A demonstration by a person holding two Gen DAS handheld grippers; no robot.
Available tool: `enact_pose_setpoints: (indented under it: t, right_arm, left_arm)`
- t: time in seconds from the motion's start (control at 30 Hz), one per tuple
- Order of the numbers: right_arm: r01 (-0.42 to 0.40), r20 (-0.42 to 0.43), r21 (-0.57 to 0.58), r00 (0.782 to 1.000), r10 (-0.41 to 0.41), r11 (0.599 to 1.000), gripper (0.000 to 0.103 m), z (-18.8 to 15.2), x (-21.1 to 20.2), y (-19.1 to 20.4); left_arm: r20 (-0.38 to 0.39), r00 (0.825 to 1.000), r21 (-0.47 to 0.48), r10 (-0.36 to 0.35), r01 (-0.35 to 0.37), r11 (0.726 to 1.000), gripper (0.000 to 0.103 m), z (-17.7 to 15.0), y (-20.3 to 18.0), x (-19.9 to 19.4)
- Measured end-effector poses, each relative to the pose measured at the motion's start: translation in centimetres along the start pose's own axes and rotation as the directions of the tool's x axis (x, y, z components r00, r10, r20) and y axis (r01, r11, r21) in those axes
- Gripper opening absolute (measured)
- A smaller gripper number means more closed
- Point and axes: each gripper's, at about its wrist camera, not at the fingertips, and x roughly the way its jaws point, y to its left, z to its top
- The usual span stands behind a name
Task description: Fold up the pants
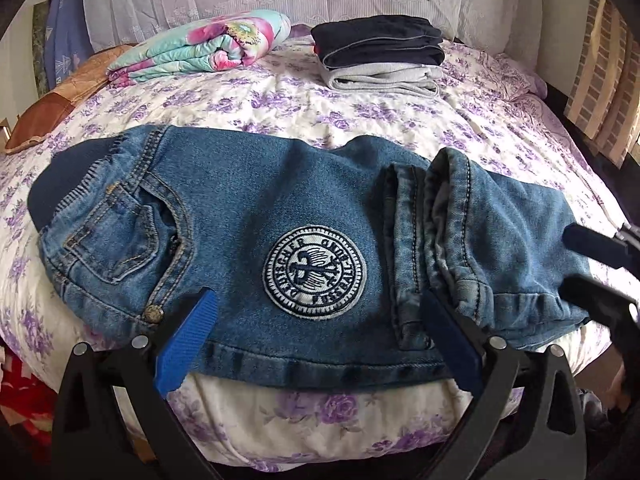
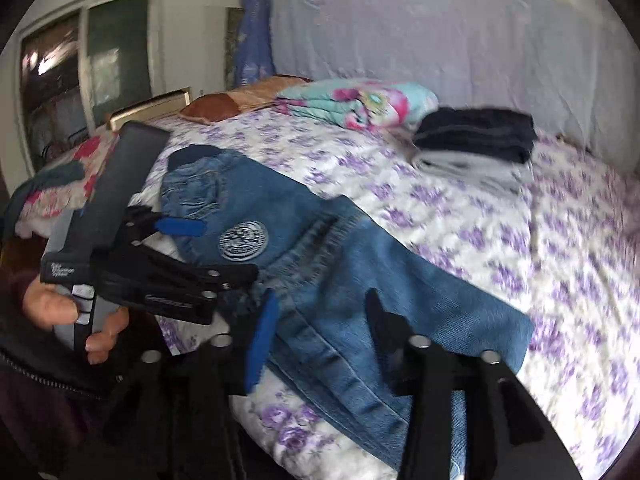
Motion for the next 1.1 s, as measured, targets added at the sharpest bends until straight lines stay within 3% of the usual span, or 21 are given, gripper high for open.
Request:
enact_pose_setpoints:
  t: [0.1, 0.17, 0.27, 0.3, 0.33, 0.37, 0.47, 0.53, 0.6, 0.73, 0.83, 0.93, 1.0, 1.03, 1.1]
  right_arm:
    - [0.027, -0.056, -0.149, 0.998, -0.035, 0.988, 0.059, 0.2, 2.1, 2.6]
    - [-0.021, -0.118, -0.155, 0.993, 0.002, 0.988, 0.047, 0.1, 3.7, 2.6]
    - [-0.039, -0.189, -0.144, 0.982, 0.011, 0.989, 0.043, 0.3, 5.7, 1.8]
    - [-0.051, -0.198, -0.128, 0.98, 0.025, 0.99, 0.037, 0.3, 5.9, 1.5]
    - [-0.068, -0.2, -0.103, 0.979, 0.046, 0.992, 0.016, 0.5, 5.9, 1.2]
    - [-0.087, -0.198, -0.066, 0.978, 0.073, 0.994, 0.013, 0.9, 5.7, 0.6]
    - [-0.136, -0.116, 0.002, 0.984, 0.135, 0.991, 0.012, 2.4, 3.8, -0.7]
    - [-0.199, -0.082, 0.02, 0.976, 0.2, 0.98, 0.012, 3.3, 3.1, -0.7]
    - [-0.267, -0.089, 0.043, 0.959, 0.269, 0.963, 0.012, 3.8, 3.9, -0.6]
    - [-0.339, -0.198, 0.116, 0.913, 0.356, 0.934, 0.012, 2.3, 8.1, -0.8]
    - [-0.368, -0.184, 0.128, 0.904, 0.387, 0.921, 0.012, 1.2, 8.7, -1.1]
    - [-0.365, -0.164, 0.099, 0.912, 0.377, 0.926, 0.014, 0.9, 8.4, -1.0]
    - [-0.356, -0.148, 0.055, 0.921, 0.36, 0.933, 0.019, 0.4, 8.0, -0.3]
    - [-0.353, -0.14, 0.049, 0.924, 0.356, 0.934, 0.019, 0.2, 7.9, -0.2]
    - [-0.347, -0.122, 0.049, 0.929, 0.35, 0.937, 0.021, -0.3, 7.5, -0.3]
  left_arm:
    - [-0.011, 1.0, 0.022, 0.01, -0.009, 1.0, 0.098, -0.4, 0.0, 0.3]
    - [-0.009, 0.999, 0.026, 0.031, -0.031, 0.999, 0.098, -0.3, 0.2, 0.5]
    - [-0.003, 1.0, 0.038, 0.005, -0.005, 0.999, 0.099, -0.7, 0.6, 0.6]
    - [0.001, 1.0, 0.051, 0.009, -0.009, 0.999, 0.099, -0.8, 0.5, 0.7]
    - [0.009, 1.0, 0.061, 0.015, -0.016, 0.998, 0.099, -1.0, 0.4, 0.6]
    - [0.015, 1.0, 0.061, 0.015, -0.016, 0.998, 0.099, -1.0, 0.4, 0.6]
    - [0.017, 1.0, 0.047, -0.006, 0.005, 0.999, 0.099, -0.9, 0.7, 0.6]
    - [0.024, 1.0, 0.044, -0.011, 0.01, 0.999, 0.099, -1.0, 0.8, 0.6]
    - [0.032, 0.999, 0.034, -0.025, 0.024, 0.999, 0.099, -1.1, 1.0, 0.4]
    - [0.04, 0.999, 0.031, -0.031, 0.03, 0.999, 0.099, -1.5, 1.5, -0.5]
    - [0.06, 0.998, 0.012, -0.026, 0.026, 1.0, 0.099, -1.9, 2.5, -1.9]
    - [0.095, 0.989, -0.039, -0.114, 0.118, 0.992, 0.099, -0.7, 3.3, -2.8]
    - [0.09, 0.969, -0.056, -0.231, 0.237, 0.97, 0.098, 0.8, 3.0, -2.1]
    - [0.082, 0.955, -0.061, -0.286, 0.291, 0.955, 0.098, 1.6, 2.7, -1.3]
    - [0.005, 0.946, -0.056, -0.323, 0.323, 0.945, 0.099, 2.4, 1.9, 1.6]
